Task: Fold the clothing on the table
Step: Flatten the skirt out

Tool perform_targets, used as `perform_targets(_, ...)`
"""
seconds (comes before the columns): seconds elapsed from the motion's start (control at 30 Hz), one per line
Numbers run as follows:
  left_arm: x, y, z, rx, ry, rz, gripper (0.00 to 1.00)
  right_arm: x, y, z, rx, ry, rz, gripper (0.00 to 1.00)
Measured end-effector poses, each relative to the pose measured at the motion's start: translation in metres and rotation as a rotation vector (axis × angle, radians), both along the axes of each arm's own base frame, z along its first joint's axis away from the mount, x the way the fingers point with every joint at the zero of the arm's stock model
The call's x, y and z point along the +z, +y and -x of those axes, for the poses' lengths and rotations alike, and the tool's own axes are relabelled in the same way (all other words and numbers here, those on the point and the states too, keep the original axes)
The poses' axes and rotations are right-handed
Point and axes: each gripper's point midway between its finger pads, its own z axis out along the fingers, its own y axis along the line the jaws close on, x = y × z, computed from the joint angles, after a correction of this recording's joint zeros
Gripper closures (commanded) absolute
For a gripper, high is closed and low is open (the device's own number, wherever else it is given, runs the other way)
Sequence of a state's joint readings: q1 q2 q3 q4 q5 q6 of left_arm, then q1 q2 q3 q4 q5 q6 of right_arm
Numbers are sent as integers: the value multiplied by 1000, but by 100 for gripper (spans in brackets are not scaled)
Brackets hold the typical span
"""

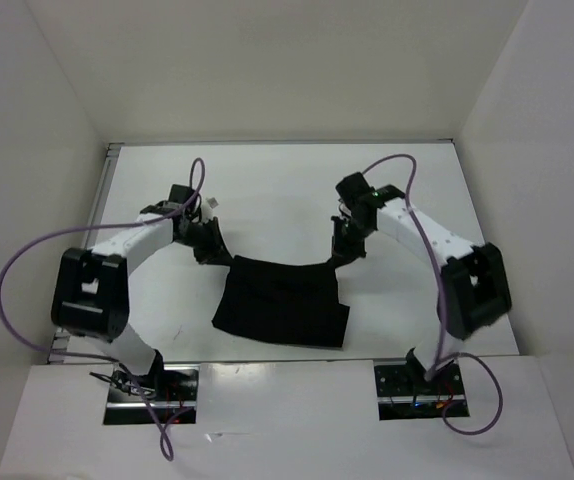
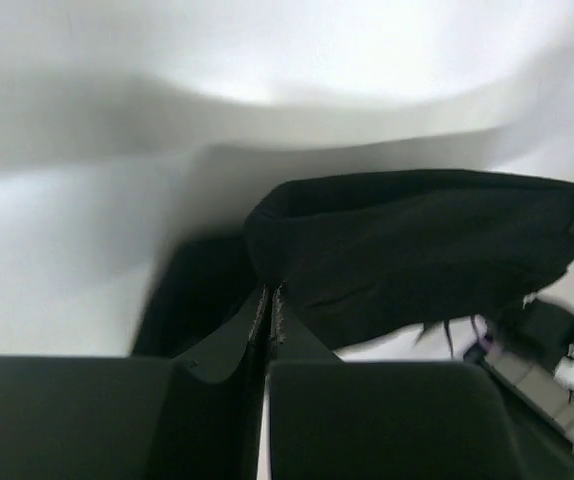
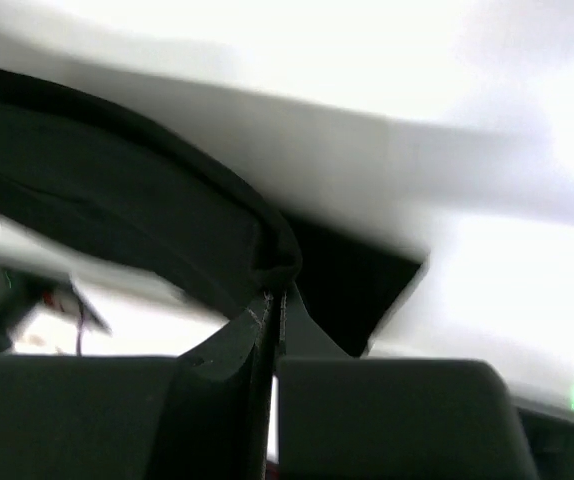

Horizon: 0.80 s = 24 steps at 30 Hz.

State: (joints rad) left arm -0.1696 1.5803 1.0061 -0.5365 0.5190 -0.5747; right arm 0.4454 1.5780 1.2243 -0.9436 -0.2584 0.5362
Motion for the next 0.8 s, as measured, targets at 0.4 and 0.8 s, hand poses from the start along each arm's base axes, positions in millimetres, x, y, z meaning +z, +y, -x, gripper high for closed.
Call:
perform_targets(0.4,140,6,-242,111,-447,7,100,140,-41,-276,-233,-565,9,100)
perform_targets(0.8,215,5,-214,72,-578,78,100,196,-63,-220,-215,-624,-70,100)
